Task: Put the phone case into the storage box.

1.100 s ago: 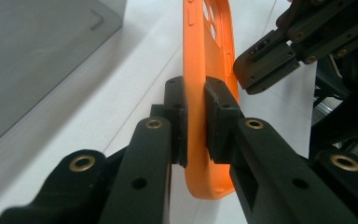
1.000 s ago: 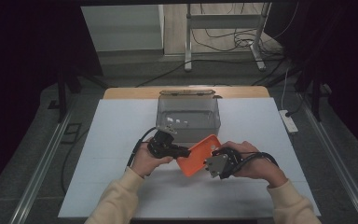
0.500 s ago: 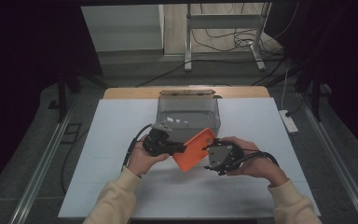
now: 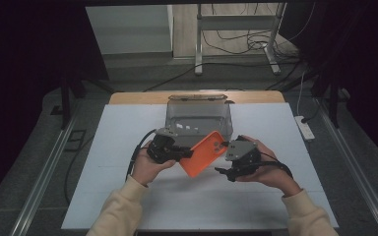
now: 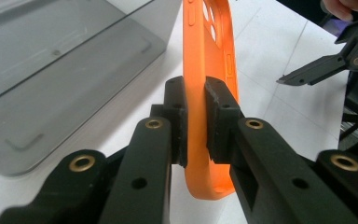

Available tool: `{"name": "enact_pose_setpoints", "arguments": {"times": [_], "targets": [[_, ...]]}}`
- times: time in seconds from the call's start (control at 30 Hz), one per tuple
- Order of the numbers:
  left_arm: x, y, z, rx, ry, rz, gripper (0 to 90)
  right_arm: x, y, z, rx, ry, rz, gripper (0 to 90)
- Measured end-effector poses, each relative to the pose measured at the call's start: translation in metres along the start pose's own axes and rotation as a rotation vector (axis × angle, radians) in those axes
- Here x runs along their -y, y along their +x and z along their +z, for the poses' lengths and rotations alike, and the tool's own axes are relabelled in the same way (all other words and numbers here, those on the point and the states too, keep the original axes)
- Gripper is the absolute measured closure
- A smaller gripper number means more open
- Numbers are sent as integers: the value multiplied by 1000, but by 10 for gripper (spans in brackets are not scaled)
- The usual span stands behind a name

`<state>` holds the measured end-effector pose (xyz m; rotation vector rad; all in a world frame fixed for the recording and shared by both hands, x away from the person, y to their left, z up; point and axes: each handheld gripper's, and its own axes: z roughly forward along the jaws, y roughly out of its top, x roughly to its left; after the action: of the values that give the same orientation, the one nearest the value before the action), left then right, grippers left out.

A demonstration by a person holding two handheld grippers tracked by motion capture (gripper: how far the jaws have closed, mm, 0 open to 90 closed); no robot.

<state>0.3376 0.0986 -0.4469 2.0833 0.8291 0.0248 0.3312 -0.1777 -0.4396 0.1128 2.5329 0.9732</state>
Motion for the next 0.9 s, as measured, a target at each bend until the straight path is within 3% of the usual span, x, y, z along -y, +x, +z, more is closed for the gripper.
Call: {"name": "enact_pose_setpoints", "arguments": {"times": [0.1, 0.5, 0.9], "targets": [[0, -1, -2, -11, -6, 7, 811, 2, -2, -2, -10, -32, 72, 184], [0, -3, -7, -13, -19, 11, 811, 15, -1, -4, -2, -78, 194, 161], [0, -3, -10, -20, -31, 9, 810, 23, -1, -2, 16, -77, 263, 139]]}}
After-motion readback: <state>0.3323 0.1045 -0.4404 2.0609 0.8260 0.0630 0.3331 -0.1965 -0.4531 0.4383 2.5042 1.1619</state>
